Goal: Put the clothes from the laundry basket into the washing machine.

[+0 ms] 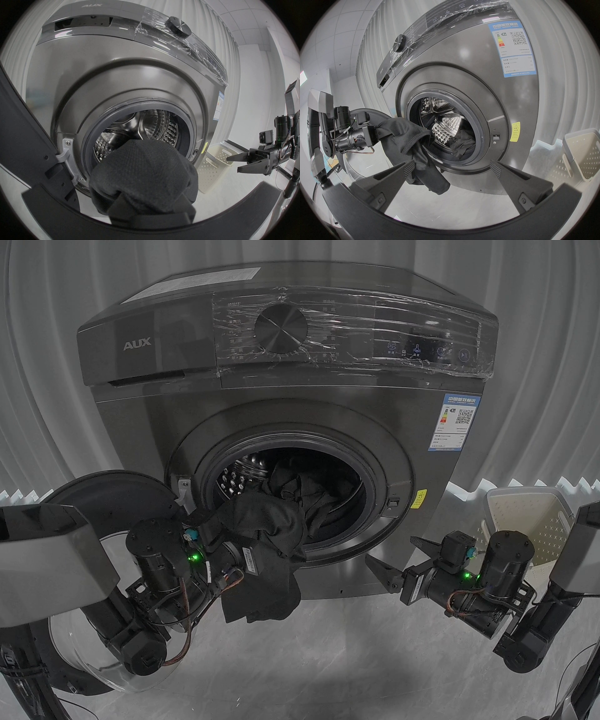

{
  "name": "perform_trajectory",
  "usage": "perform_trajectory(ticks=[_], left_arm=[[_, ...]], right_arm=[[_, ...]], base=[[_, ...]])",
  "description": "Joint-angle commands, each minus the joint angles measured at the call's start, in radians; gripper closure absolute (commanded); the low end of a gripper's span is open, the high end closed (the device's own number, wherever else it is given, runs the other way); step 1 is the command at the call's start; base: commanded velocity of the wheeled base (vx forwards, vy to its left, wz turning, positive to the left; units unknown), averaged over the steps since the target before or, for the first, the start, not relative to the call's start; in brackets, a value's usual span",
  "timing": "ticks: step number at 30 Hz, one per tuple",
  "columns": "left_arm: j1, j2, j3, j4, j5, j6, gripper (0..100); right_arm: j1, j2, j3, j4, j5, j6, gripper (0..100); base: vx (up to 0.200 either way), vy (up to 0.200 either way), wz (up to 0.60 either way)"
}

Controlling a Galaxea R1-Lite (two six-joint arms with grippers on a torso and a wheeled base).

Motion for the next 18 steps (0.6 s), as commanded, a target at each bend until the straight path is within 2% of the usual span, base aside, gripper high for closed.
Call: perform_trajectory(ticks=[1, 7, 9, 14, 18], left_arm=[[-0.011, 0.009, -0.001, -0.001, 0.0, -0.002, 100], [-0.028, 0.014, -0.002, -0.001, 0.0, -0.005, 100], [-0.036, 0.015, -0.002, -0.001, 0.0, -0.012, 100], [-0.077, 0.017, -0.007, -0.001, 0.005, -0.011, 100], [-0.077, 0.043, -0.022, -0.001, 0.005, -0.011, 100]], right_arm=[[0.001, 0.003, -0.001, 0.0, 0.0, 0.0, 0], [0.003, 0.0, -0.001, 0.0, 0.0, 0.0, 0], [0.004, 0.0, 0.001, 0.0, 0.0, 0.0, 0], [0.009, -0.006, 0.001, 0.0, -0.001, 0.0, 0], [0.011, -0.009, 0.009, -0.002, -0.001, -0.001, 0]], base=[[0.2, 0.0, 0.0], [0.2, 0.0, 0.0], [0.0, 0.0, 0.0], [0.0, 0.0, 0.0], [0.0, 0.0, 0.0]])
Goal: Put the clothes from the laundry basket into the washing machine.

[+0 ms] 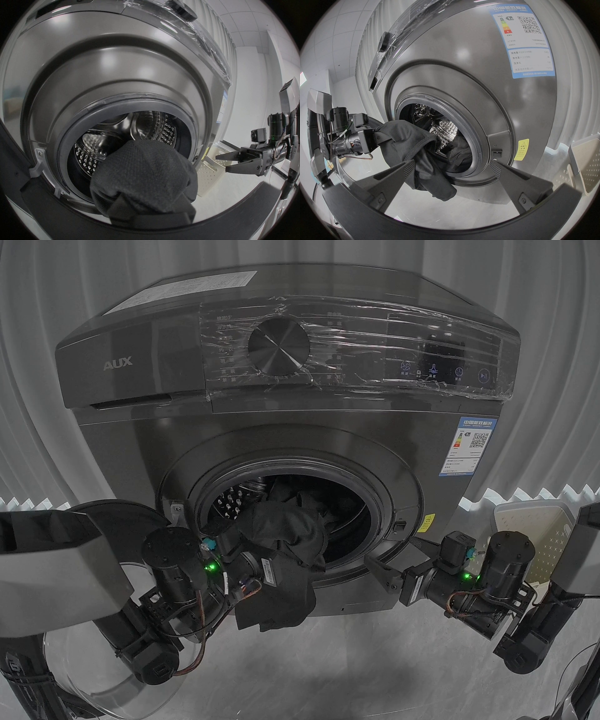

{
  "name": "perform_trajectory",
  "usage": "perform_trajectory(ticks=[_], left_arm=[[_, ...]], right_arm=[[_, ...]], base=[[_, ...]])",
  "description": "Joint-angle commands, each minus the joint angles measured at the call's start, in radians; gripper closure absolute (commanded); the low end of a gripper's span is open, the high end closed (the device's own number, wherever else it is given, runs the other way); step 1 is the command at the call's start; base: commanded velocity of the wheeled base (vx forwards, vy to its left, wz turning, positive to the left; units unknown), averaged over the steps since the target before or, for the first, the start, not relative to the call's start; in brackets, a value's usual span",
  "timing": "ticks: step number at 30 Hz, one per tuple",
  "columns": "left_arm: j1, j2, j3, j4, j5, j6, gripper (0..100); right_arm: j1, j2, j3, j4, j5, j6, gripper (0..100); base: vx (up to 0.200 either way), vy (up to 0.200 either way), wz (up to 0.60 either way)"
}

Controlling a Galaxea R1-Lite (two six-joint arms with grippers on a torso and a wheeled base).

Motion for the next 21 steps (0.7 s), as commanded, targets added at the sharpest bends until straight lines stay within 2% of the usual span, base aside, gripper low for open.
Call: perform_trajectory(ticks=[1, 5, 11, 13, 17, 21], left_arm=[[-0.006, 0.029, -0.019, 0.0, 0.002, 0.0, 100], [-0.007, 0.052, -0.026, 0.0, 0.006, -0.001, 100], [0.029, 0.126, -0.076, 0.0, 0.016, 0.003, 100], [0.059, 0.162, -0.127, 0.0, 0.014, 0.008, 100], [0.085, 0.238, -0.245, 0.0, 0.022, -0.001, 100], [0.111, 0.281, -0.343, 0.002, -0.001, -0.008, 100]], right_arm=[[0.002, -0.005, 0.007, -0.001, 0.0, -0.001, 0], [0.012, -0.009, 0.008, 0.0, -0.001, 0.0, 0], [0.013, -0.005, 0.008, 0.0, 0.0, 0.0, 0], [0.016, -0.003, 0.008, 0.0, 0.0, 0.0, 0], [0.019, -0.002, 0.01, 0.0, 0.0, 0.002, 0], [0.019, 0.0, 0.015, 0.0, 0.0, 0.002, 0]], base=[[0.0, 0.0, 0.0], [0.0, 0.0, 0.0], [0.0, 0.0, 0.0], [0.0, 0.0, 0.0], [0.0, 0.0, 0.0], [0.0, 0.0, 0.0]])
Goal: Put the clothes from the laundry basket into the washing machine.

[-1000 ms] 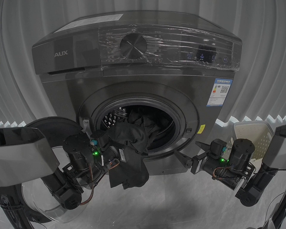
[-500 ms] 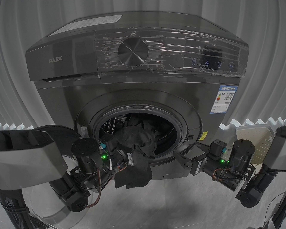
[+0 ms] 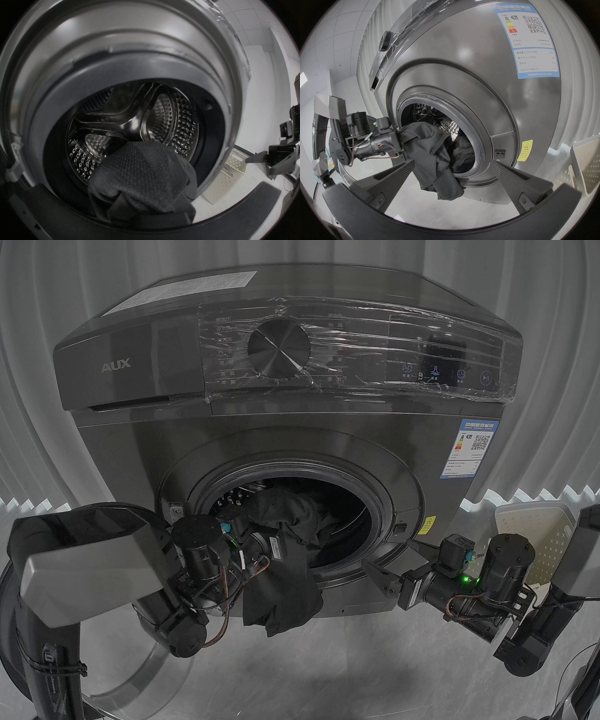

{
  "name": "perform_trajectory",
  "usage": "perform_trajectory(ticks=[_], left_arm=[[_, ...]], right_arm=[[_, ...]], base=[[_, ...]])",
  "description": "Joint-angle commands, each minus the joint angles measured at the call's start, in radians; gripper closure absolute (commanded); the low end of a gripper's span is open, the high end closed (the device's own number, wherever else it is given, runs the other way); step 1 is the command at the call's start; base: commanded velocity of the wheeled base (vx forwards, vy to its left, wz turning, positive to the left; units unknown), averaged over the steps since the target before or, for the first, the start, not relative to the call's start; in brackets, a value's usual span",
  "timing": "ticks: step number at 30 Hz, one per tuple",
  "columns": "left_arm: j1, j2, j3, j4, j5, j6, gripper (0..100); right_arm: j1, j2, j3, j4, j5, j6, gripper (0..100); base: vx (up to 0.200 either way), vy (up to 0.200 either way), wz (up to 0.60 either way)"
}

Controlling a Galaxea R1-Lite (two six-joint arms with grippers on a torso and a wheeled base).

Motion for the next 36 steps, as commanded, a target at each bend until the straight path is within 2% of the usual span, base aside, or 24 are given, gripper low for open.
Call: perform_trajectory(ticks=[1, 6, 13, 18, 29, 33, 36], left_arm=[[0.047, 0.114, -0.139, 0.002, -0.022, -0.005, 100], [0.055, 0.138, -0.177, 0.039, -0.028, -0.003, 100], [0.07, 0.189, -0.322, 0.122, -0.041, -0.006, 100], [0.062, 0.25, -0.507, 0.226, -0.041, -0.025, 100], [0.062, 0.404, -0.773, 0.344, -0.03, -0.026, 100], [0.064, 0.478, -0.921, 0.406, -0.027, -0.028, 100], [0.07, 0.55, -1.121, 0.501, -0.004, -0.028, 100]], right_arm=[[0.002, 0.006, 0.003, -0.002, 0.0, 0.001, 0], [0.002, 0.006, 0.003, -0.002, 0.0, 0.001, 0], [0.004, 0.008, 0.003, -0.002, 0.002, 0.001, 0], [0.004, 0.008, 0.005, -0.002, 0.002, 0.001, 0], [0.004, 0.018, 0.003, -0.002, 0.003, 0.001, 0], [0.002, 0.02, 0.003, -0.002, 0.005, 0.001, 0], [0.004, 0.023, 0.005, -0.002, 0.005, 0.001, 0]], base=[[0.0, 0.0, 0.0], [0.0, 0.0, 0.0], [0.0, 0.0, 0.0], [0.0, 0.0, 0.0], [0.0, 0.0, 0.0], [0.0, 0.0, 0.0], [0.0, 0.0, 0.0]])
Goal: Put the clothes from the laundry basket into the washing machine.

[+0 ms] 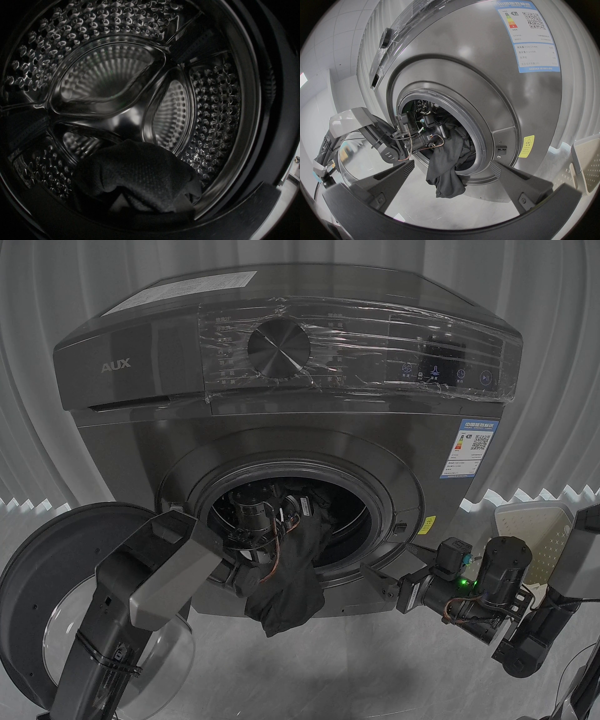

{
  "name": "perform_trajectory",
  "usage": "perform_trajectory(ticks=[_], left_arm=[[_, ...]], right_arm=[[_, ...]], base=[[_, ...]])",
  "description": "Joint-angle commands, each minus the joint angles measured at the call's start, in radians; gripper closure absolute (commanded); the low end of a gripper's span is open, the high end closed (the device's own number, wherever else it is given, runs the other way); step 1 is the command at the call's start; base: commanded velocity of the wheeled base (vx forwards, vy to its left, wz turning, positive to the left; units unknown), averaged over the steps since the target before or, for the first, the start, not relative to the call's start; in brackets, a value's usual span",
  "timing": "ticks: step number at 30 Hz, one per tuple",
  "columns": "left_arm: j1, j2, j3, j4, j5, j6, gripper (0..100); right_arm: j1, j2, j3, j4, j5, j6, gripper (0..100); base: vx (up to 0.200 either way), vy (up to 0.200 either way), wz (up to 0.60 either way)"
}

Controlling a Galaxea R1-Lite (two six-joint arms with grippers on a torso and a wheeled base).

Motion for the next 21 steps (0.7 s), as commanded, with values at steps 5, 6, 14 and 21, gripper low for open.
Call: perform_trajectory(ticks=[5, 6, 14, 21], left_arm=[[0.02, 0.2, -0.358, 0.21, 0.039, -0.001, 100], [0.02, 0.201, -0.358, 0.211, 0.039, -0.001, 100], [0.02, 0.198, -0.358, 0.208, 0.04, -0.004, 100], [0.013, 0.143, -0.358, 0.198, 0.042, -0.03, 0]], right_arm=[[0.001, 0.012, 0.001, -0.001, 0.001, 0.0, 0], [0.001, 0.012, 0.001, -0.001, 0.001, 0.0, 0], [0.001, 0.012, 0.001, -0.001, 0.001, 0.0, 0], [0.001, 0.012, -0.001, -0.001, 0.001, 0.0, 0]], base=[[0.0, 0.0, 0.0], [0.0, 0.0, 0.0], [0.0, 0.0, 0.0], [0.0, 0.0, 0.0]])
